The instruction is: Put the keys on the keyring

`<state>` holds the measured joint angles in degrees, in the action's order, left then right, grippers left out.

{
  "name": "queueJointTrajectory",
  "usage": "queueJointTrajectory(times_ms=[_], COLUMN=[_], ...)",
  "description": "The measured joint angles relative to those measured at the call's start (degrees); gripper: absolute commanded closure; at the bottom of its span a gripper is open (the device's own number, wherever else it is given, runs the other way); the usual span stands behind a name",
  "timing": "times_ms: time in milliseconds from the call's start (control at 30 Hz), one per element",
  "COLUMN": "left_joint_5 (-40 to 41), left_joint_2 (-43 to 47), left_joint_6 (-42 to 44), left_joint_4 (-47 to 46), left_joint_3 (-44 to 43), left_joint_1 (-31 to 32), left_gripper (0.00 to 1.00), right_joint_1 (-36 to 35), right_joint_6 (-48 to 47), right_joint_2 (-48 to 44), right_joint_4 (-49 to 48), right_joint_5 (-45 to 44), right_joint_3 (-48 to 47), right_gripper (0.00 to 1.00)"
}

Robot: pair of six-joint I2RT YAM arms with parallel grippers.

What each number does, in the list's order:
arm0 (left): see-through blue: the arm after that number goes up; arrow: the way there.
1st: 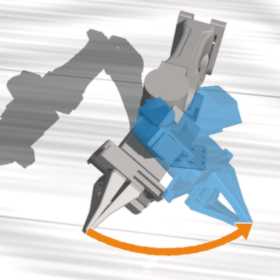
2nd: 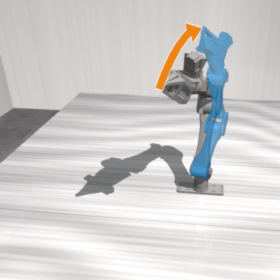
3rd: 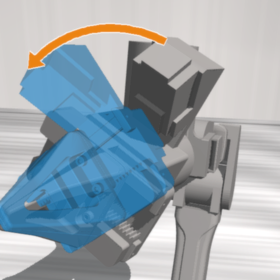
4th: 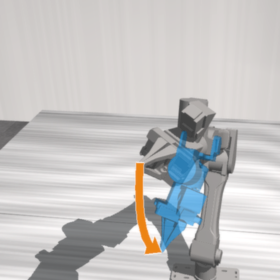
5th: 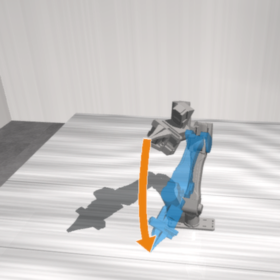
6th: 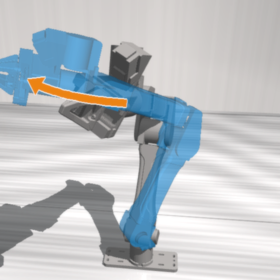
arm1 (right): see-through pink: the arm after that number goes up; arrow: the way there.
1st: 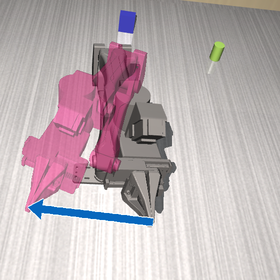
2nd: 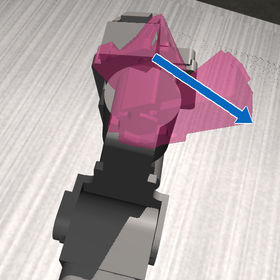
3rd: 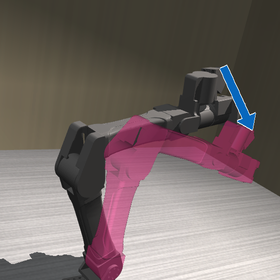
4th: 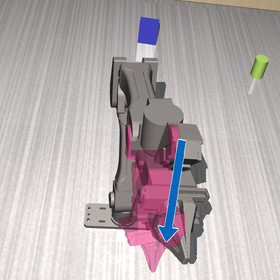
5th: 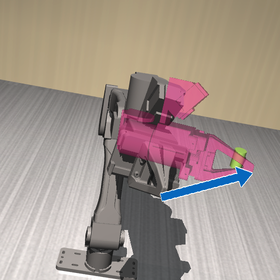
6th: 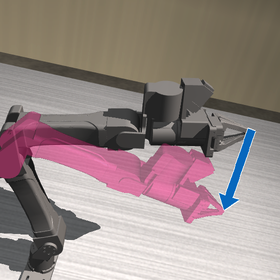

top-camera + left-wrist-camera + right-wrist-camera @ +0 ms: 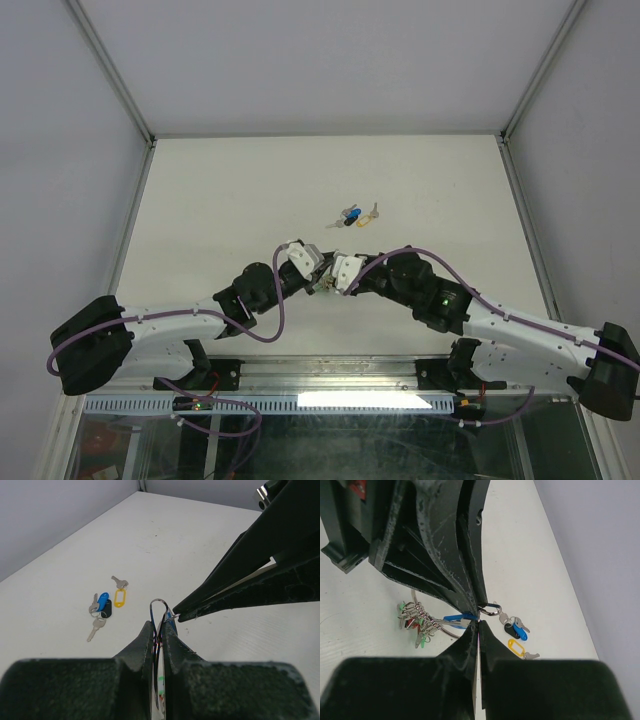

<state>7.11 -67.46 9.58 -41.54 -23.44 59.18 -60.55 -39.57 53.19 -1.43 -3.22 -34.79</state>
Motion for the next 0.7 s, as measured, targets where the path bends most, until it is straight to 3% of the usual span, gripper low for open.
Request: queueJointTrajectory(times_ms=[700], left_joint_5=[0.5], left_joint_2=[0.0], left_joint_6=[0.3], left_joint_4=[0.3], left_joint_3=[0.0], left_joint_1=[-0.1], left_gripper=[1.00], right_joint_1=[-0.7], right_joint_6=[0.0], right_joint_2=[1.4], right_joint_4=[-2.1], right_joint_5=[-2.0], right_joint_3=[0.0], right_gripper=[1.00])
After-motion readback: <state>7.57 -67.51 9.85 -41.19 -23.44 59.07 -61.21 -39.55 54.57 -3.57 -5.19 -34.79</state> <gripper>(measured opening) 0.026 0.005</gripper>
